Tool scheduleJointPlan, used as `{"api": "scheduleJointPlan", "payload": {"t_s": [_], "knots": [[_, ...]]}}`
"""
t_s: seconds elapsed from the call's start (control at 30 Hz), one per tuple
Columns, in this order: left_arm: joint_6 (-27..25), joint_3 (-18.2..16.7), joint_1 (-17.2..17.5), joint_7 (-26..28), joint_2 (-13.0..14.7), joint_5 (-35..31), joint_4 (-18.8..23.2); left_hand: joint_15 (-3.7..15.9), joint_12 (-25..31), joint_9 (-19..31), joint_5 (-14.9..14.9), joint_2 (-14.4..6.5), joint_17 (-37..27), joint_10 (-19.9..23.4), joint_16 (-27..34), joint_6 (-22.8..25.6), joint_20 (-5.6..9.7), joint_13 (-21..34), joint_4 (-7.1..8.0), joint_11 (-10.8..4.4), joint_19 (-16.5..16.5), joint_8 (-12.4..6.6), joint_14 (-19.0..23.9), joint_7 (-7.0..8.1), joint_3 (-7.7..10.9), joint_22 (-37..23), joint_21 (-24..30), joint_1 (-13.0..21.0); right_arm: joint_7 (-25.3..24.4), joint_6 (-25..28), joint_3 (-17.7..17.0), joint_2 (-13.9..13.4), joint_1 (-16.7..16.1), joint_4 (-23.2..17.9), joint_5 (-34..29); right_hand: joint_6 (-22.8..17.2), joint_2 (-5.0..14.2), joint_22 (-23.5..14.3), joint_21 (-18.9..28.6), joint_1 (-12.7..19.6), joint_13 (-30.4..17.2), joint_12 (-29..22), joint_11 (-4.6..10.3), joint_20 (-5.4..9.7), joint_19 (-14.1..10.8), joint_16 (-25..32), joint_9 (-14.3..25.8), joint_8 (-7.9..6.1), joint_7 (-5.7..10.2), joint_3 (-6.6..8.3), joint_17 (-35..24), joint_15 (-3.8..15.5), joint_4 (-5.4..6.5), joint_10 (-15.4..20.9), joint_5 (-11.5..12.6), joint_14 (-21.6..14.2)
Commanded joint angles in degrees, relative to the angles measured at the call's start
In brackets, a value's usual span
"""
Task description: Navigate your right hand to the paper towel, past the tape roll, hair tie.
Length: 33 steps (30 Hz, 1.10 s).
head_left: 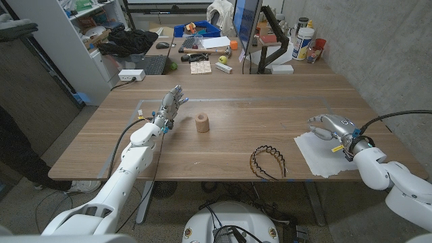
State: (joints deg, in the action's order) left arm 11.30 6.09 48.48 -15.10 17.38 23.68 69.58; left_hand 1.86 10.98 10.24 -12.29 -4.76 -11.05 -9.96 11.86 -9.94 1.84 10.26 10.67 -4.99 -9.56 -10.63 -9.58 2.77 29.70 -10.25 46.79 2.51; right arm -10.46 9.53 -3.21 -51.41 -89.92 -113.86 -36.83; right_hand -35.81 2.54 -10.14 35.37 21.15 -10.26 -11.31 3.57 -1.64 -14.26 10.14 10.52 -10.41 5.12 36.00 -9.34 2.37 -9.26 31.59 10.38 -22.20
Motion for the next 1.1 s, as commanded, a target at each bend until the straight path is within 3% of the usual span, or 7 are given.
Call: {"api": "scheduleJointPlan", "payload": {"t_s": [0.03, 0.33, 1.1], "knots": [[-0.4, 0.0, 0.6, 0.4, 0.2, -0.1, 0.9, 2.77, 0.1, 0.2, -0.2, -5.4, -0.1, -9.2, -0.1, -8.8, 5.33, 0.1, 0.04, -0.49, -15.9, -0.19, -15.3, 0.19, 0.33, -0.2, -0.3, -0.5, -0.5, 0.0, 0.0, -0.2, -0.4, 0.3, 0.4, 0.5, -0.49, -0.1, -0.3, -0.2, -0.1, 0.0, -0.17, 0.18, 0.5, -0.2, 0.2, -0.09, -0.05, -0.03, -0.2, 4.83, -0.15, -0.5, 0.2, 0.5], [-0.7, 0.0, 1.2, 0.7, 0.4, 0.0, 1.8, 2.75, 0.1, 0.2, -0.2, -5.4, -0.1, -9.2, -0.1, -8.8, 5.25, 0.1, 0.04, -0.43, -15.8, -0.20, -15.3, 0.13, 0.33, -0.2, -0.4, -0.6, -0.8, -0.3, 0.0, -0.3, -0.6, 0.5, 0.6, 1.2, -0.80, -0.1, -1.0, -0.4, -0.1, 0.1, -0.23, 0.14, 1.6, -0.3, 0.2, 0.02, 0.16, -0.16, -0.3, 4.80, 0.13, -1.3, 0.3, 1.1], [-1.1, 0.1, 1.8, 1.4, 0.5, -0.1, 2.9, 2.79, 0.1, 0.2, -0.2, -5.4, -0.1, -9.3, -0.1, -8.8, 5.30, 0.1, 0.05, -0.52, -15.7, -0.20, -15.3, 0.18, 0.35, -0.2, -0.6, -0.6, -0.5, 0.0, 0.7, -0.9, -0.4, 1.4, 1.4, 1.4, -1.19, -0.2, -1.5, -0.3, -0.1, 0.0, -0.23, -0.02, 1.7, -0.1, 0.2, -0.13, 0.10, -0.12, -0.2, 4.74, 0.11, -1.5, 0.3, 1.1]]}}
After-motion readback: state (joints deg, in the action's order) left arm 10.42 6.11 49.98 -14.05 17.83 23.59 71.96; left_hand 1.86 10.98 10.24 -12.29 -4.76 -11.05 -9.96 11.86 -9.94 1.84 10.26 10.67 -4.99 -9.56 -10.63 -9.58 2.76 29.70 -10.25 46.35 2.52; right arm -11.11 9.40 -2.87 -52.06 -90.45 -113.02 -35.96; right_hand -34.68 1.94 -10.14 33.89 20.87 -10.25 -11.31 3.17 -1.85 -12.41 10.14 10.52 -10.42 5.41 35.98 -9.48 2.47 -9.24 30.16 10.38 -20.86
